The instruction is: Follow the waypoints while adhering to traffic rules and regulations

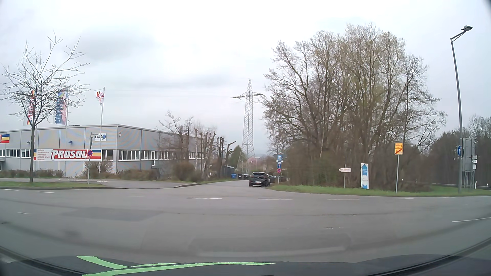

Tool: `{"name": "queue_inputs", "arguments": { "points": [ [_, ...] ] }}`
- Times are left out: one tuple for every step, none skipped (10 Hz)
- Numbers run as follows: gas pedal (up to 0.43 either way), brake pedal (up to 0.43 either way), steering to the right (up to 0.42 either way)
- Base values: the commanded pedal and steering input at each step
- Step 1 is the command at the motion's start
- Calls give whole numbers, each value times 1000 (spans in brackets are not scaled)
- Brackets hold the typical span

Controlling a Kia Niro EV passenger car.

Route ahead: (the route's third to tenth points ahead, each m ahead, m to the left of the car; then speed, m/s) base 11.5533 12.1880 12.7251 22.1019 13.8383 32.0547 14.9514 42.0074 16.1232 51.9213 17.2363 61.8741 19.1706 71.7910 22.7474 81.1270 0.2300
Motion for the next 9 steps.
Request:
{"name": "queue_inputs", "arguments": {
  "points": [
    [0,140,-8],
    [0,140,-8],
    [0,140,-7],
    [0,140,-7],
    [0,140,-7],
    [0,140,-8],
    [0,140,-8],
    [0,140,-8],
    [0,140,-7]
  ]
}}
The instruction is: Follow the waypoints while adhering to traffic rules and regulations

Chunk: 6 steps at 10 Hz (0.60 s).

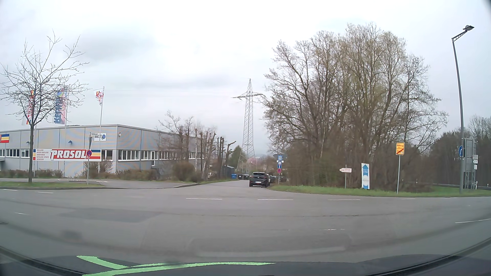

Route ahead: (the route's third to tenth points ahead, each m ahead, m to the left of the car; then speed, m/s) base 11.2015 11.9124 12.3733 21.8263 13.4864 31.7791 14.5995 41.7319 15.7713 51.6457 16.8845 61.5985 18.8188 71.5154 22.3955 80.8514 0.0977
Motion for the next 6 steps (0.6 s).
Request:
{"name": "queue_inputs", "arguments": {
  "points": [
    [0,140,-8],
    [0,140,-7],
    [0,146,-7],
    [0,159,-7],
    [0,159,-7],
    [0,171,-7]
  ]
}}
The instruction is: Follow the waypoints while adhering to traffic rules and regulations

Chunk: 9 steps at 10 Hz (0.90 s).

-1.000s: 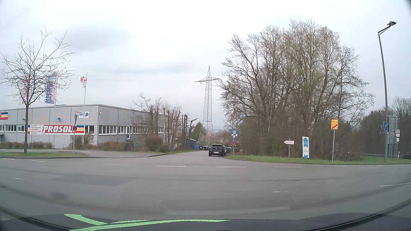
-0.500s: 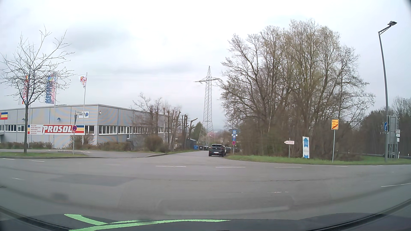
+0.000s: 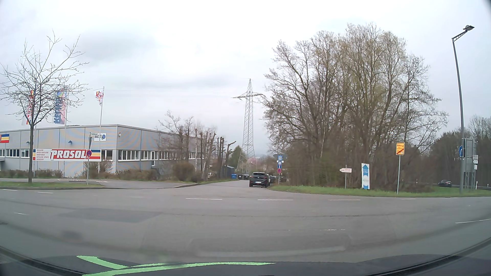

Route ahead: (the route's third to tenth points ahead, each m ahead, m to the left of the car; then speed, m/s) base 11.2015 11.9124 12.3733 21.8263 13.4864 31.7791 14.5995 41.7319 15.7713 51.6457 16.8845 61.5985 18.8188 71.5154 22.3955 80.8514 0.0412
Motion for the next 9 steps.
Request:
{"name": "queue_inputs", "arguments": {
  "points": [
    [0,183,-7],
    [0,189,-8],
    [0,195,-8],
    [0,207,-8],
    [0,220,-7],
    [0,238,-7],
    [0,238,-8],
    [0,244,-8],
    [0,256,-7]
  ]
}}
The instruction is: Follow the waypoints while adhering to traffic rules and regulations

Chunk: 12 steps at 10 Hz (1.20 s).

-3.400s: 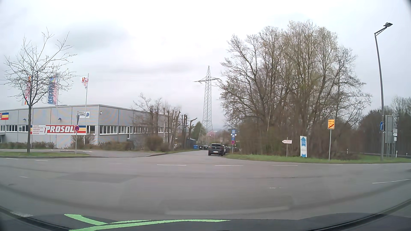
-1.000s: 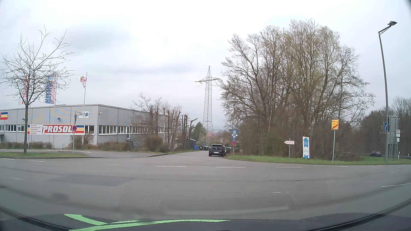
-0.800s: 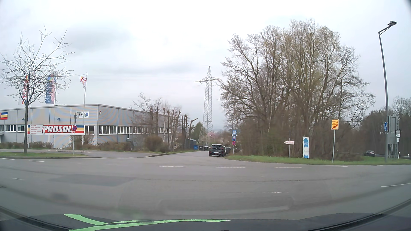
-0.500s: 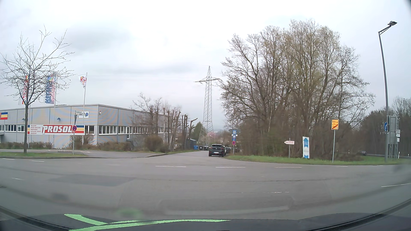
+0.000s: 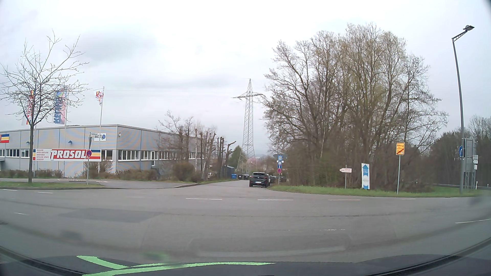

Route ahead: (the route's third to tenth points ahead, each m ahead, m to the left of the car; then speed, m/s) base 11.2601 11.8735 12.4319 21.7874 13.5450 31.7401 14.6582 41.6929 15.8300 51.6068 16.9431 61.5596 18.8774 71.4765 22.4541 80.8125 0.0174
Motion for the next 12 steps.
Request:
{"name": "queue_inputs", "arguments": {
  "points": [
    [0,268,-7],
    [0,287,-7],
    [0,299,-7],
    [0,299,-7],
    [0,299,-7],
    [0,299,-7],
    [0,305,-7],
    [0,305,-7],
    [0,305,-7],
    [0,305,-7],
    [0,305,-8],
    [0,305,-8]
  ]
}}
